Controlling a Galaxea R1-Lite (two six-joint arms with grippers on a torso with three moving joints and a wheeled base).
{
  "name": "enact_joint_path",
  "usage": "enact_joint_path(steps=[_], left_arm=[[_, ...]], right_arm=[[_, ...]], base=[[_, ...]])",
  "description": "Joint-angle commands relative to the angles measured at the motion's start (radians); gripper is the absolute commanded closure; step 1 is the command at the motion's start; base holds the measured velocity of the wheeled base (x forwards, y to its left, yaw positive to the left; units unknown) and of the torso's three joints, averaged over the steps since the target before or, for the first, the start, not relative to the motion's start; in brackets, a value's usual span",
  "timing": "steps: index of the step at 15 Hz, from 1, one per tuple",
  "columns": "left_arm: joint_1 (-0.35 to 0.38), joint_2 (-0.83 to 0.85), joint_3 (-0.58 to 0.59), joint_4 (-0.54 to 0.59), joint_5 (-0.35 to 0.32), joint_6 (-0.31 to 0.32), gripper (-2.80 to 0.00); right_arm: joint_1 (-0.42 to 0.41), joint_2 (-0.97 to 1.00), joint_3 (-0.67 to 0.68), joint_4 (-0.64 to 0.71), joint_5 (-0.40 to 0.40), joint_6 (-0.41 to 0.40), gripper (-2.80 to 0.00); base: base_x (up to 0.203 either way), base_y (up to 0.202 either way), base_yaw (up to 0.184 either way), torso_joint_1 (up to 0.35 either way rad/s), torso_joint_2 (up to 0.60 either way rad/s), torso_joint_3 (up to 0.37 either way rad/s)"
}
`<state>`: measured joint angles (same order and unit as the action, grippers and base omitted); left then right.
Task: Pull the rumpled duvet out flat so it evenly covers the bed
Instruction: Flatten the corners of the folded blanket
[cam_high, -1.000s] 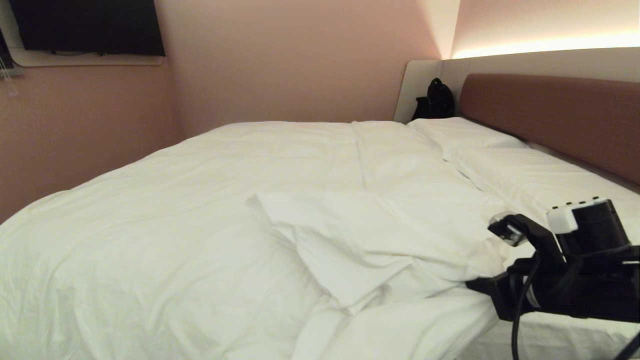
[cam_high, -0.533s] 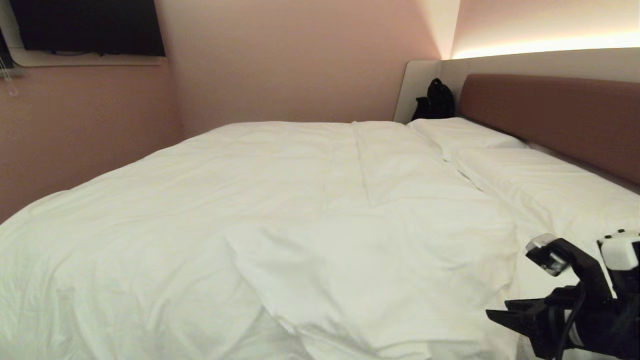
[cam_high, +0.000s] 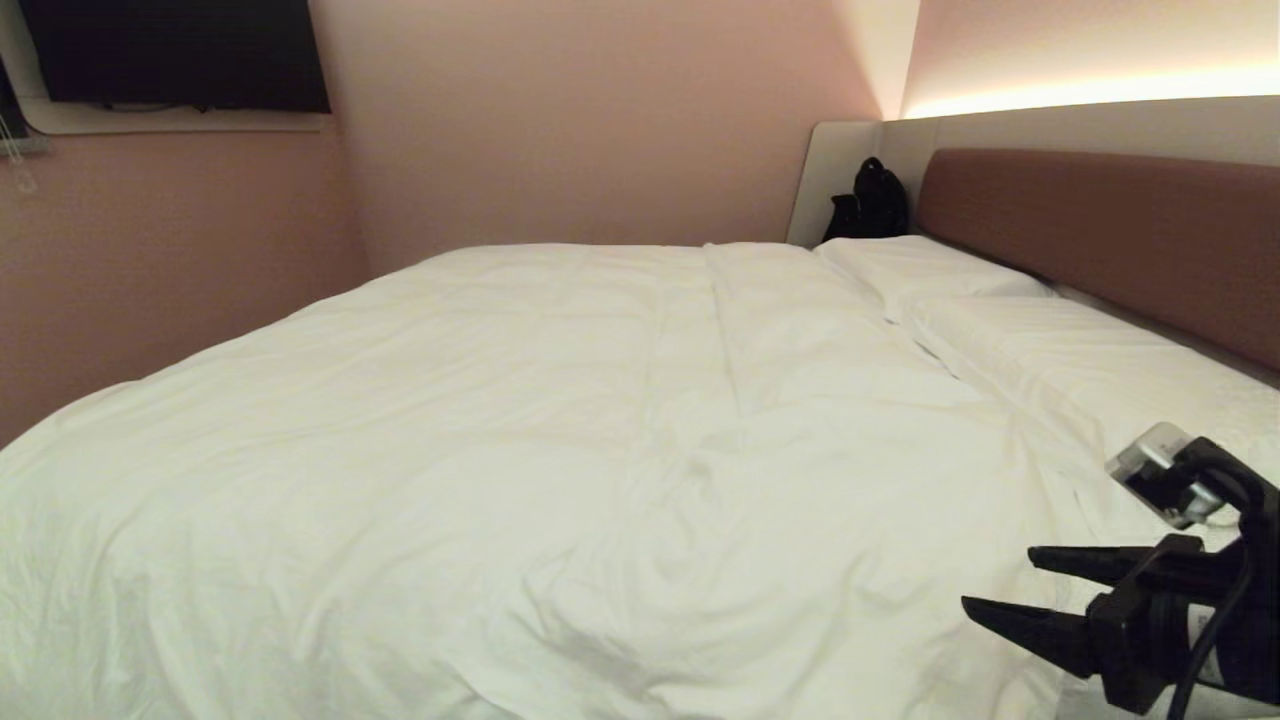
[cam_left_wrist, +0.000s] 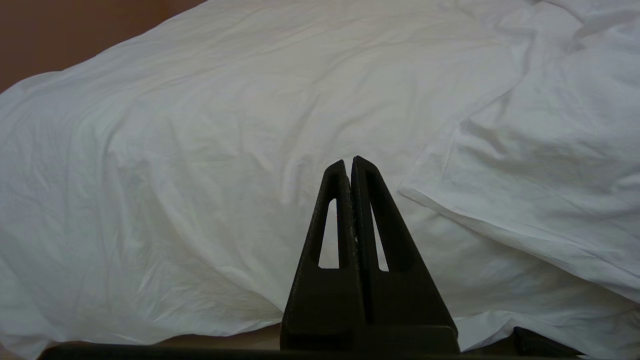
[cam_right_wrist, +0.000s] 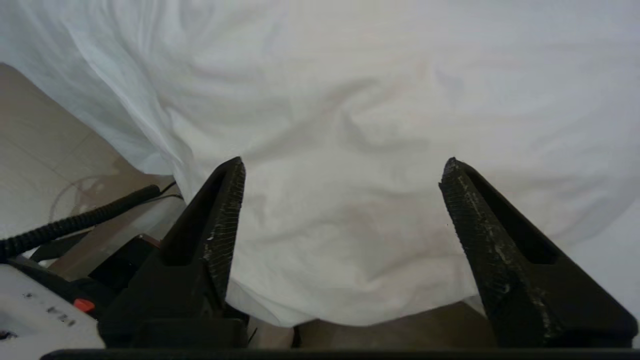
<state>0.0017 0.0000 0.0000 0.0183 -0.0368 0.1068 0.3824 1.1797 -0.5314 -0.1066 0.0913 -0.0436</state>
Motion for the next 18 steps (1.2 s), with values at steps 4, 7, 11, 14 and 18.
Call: enact_joint_path(steps=[4, 7, 11, 14, 18], left_arm=[[0.0, 0.0, 0.0, 0.0, 0.0, 0.001, 0.0], [0.0, 0.0, 0.0, 0.0, 0.0, 0.001, 0.0], [0.0, 0.0, 0.0, 0.0, 0.0, -0.001, 0.0], [0.001, 0.0, 0.0, 0.0, 0.0, -0.001, 0.0], [0.001, 0.0, 0.0, 0.0, 0.0, 0.001, 0.0]], right_arm=[[0.006, 0.4, -0.211, -0.008, -0.002, 0.009, -2.8], [0.003, 0.659, -0.413, -0.009, -0.031, 0.044, -2.8], [0.005, 0.763, -0.522, 0.002, -0.158, 0.249, -2.8], [0.029, 0.672, -0.474, 0.04, -0.251, 0.393, -2.8], [0.044, 0.492, -0.441, 0.258, -0.268, 0.565, -2.8]], base=[[0.0, 0.0, 0.0, 0.0, 0.0, 0.0], [0.0, 0.0, 0.0, 0.0, 0.0, 0.0], [0.0, 0.0, 0.0, 0.0, 0.0, 0.0], [0.0, 0.0, 0.0, 0.0, 0.0, 0.0], [0.0, 0.0, 0.0, 0.0, 0.0, 0.0]])
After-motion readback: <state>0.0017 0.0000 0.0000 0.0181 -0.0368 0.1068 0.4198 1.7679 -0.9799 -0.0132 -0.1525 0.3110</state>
